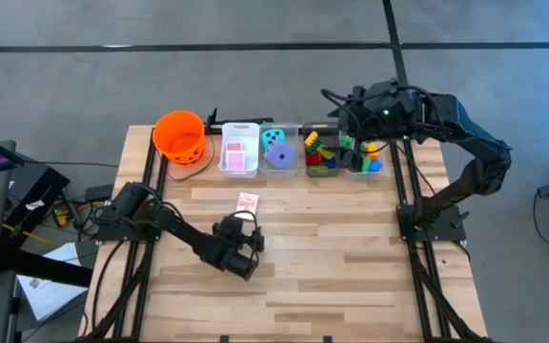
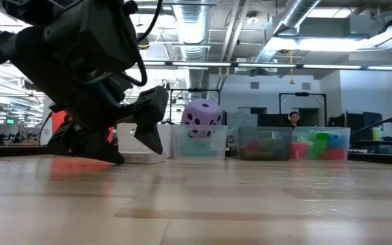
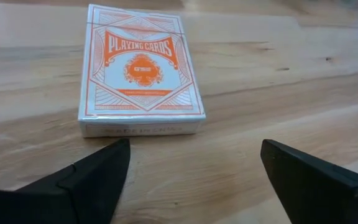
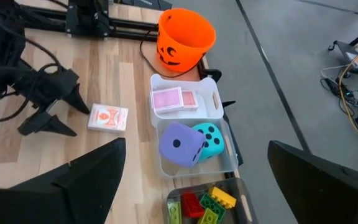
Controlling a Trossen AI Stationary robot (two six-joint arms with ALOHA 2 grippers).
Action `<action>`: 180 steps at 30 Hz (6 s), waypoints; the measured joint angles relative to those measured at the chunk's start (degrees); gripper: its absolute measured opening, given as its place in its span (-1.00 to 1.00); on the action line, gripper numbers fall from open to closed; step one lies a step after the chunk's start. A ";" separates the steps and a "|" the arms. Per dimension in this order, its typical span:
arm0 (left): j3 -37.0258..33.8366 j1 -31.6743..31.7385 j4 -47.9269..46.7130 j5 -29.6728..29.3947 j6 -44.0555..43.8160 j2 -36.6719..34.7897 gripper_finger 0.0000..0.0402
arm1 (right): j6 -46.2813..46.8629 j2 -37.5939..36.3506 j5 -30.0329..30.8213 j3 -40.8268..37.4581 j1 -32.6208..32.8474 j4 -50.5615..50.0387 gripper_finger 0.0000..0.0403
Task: Pick & Place Toys
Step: Put the orange deck of cards into the white bin, then return to Home Position
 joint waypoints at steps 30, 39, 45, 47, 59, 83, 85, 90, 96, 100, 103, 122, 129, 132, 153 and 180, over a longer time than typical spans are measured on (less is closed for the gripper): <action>-0.74 1.79 -11.61 3.20 2.90 -0.88 0.76 | -1.55 1.92 -4.10 0.03 0.02 -1.17 0.90; -0.83 1.57 -5.13 -6.48 7.34 3.90 0.75 | 0.85 5.74 -4.25 -0.21 2.13 -0.84 0.90; -0.81 2.19 -3.91 -7.31 8.47 4.09 0.79 | 2.73 9.50 -4.27 -0.24 3.71 -0.61 0.90; -0.79 2.70 -3.36 -7.33 8.89 4.09 0.80 | 2.97 10.56 -4.27 -0.23 4.28 -1.24 0.90; -0.63 8.64 -1.80 -6.90 11.92 4.37 0.80 | 2.47 14.74 -4.25 -0.20 6.83 -2.56 0.90; -0.94 11.64 2.06 -0.35 27.76 -21.40 0.50 | -0.10 11.42 -2.26 -0.21 7.06 -1.57 0.90; -0.85 12.85 2.06 -0.93 32.32 -25.67 0.50 | -0.07 10.61 -2.26 -0.21 7.06 -0.79 0.90; -0.83 18.97 0.92 -5.11 43.71 -33.86 0.50 | -0.07 8.67 -2.28 -0.21 7.06 0.91 0.90; -0.77 28.29 1.57 -3.42 52.61 -36.28 0.50 | -0.09 7.34 -2.28 -0.21 7.06 0.77 0.90; -0.74 33.56 2.32 1.47 55.49 -34.63 0.50 | -0.72 7.12 -2.28 -0.21 7.05 -0.29 0.90; -0.72 36.47 5.69 4.12 57.27 -31.59 0.50 | -1.85 7.06 -2.30 -0.21 6.92 -1.52 0.90; -0.63 39.72 16.67 27.23 59.77 -25.61 0.62 | -1.77 1.37 -12.22 -0.26 5.66 -4.51 0.90; -0.67 37.82 14.22 29.07 73.87 -42.46 0.63 | -0.72 -9.18 -13.19 -0.20 9.89 -7.36 0.90; -0.74 36.88 10.97 31.18 76.83 -50.23 0.64 | 7.75 -13.59 -11.38 -0.19 11.73 -10.67 0.90; -3.16 26.86 -11.68 27.66 64.13 -72.91 0.59 | 34.84 -81.42 2.18 -98.71 25.44 68.03 0.90; -52.96 11.52 57.01 23.23 58.23 -73.84 0.59 | 35.39 -81.85 6.28 -115.75 24.59 79.75 0.90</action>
